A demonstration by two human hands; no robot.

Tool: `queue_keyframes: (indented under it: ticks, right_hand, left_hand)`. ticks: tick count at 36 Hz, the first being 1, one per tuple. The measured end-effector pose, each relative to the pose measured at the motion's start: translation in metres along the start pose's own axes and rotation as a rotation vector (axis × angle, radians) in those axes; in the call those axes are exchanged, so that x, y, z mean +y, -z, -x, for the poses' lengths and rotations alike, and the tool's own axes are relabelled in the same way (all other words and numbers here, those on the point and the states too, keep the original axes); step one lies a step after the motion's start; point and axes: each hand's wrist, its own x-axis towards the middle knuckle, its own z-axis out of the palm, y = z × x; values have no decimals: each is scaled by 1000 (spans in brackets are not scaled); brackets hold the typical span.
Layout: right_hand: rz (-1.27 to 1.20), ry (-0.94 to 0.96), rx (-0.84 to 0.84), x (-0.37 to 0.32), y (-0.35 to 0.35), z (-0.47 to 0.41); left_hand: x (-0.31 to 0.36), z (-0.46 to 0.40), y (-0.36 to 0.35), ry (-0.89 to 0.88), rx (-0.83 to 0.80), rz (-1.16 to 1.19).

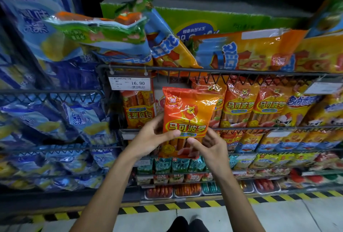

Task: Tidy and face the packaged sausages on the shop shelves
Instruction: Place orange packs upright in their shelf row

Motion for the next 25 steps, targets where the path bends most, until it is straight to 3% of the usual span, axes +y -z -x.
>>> queue_keyframes:
  ticks: [4,16,25]
  right_hand:
    - [-15,-1,-1,-7,0,-6]
    - [61,58,19,-10,-11,-25]
    - [101,113,72,-6,-24,-52]
  left_hand:
    - [-8,3,7,13,-8,-172]
    - [-20,5,-7,-131,342,-67]
    - [-20,-21,-3,-166,352,-86]
